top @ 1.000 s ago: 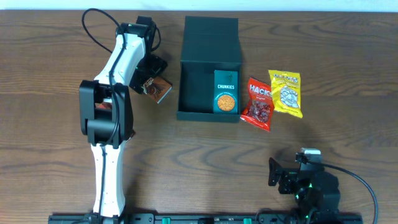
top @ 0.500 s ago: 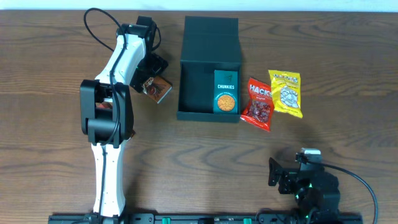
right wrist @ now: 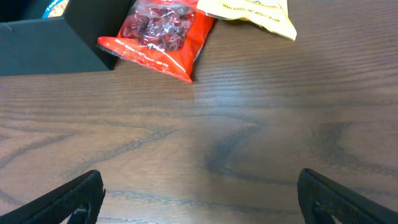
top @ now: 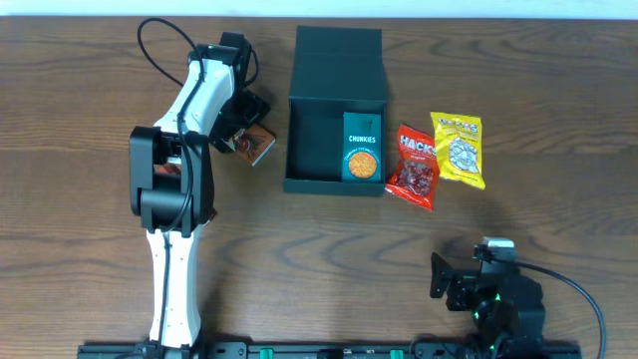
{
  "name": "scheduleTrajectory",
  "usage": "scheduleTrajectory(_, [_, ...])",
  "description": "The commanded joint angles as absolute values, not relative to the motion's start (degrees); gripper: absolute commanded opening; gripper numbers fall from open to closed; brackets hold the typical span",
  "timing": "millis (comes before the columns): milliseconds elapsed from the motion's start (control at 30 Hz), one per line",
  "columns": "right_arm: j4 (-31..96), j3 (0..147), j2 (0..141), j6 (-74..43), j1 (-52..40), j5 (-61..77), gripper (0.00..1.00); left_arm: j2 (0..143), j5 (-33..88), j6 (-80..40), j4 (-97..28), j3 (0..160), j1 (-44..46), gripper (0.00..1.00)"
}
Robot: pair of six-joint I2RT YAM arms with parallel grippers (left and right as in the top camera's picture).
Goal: Pack container
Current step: 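Move the left gripper to the Pocky box and grasp it, then lower the Pocky box into the black box beside the Chunkies box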
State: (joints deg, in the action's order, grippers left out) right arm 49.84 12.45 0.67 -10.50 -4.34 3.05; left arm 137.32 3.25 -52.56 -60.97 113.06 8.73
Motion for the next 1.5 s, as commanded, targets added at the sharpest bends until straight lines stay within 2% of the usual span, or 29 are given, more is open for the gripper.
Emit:
scheduleTrajectory(0, [50.41, 11.9, 0.34, -11.33, -3.73, 3.27, 0.99, 138.45, 2.66, -52.18, -60.77, 112.71, 8.6, 0.89])
scheduleTrajectory(300, [50.41, 11.9, 0.34, -11.33, -3.73, 3.27, 0.99, 138.45, 2.52, -47.51, -59.88, 112.71, 8.6, 0.82])
scheduleTrajectory(567, [50.41, 11.9, 0.34, -11.33, -3.73, 3.25, 0.99, 138.41, 2.42, -44.49, -59.7, 113.38, 8.6, 0.82])
scheduleTrajectory(833, [50.41, 11.9, 0.34, -11.33, -3.73, 3.27, 0.99, 137.67, 2.35, -38.44, -63.83, 122.5, 9.02, 0.78])
scheduleTrajectory(1167, [50.41, 11.9, 0.34, -11.33, -3.73, 3.25, 0.99, 137.67, 1.04, -30.04, -71.79, 138.85, 15.62, 0.78])
scheduleTrajectory(1467, [50.41, 11.9, 0.34, -11.33, -3.73, 3.27, 0.99, 137.67, 1.08, -26.57, -75.85, 141.75, 24.23, 0.79])
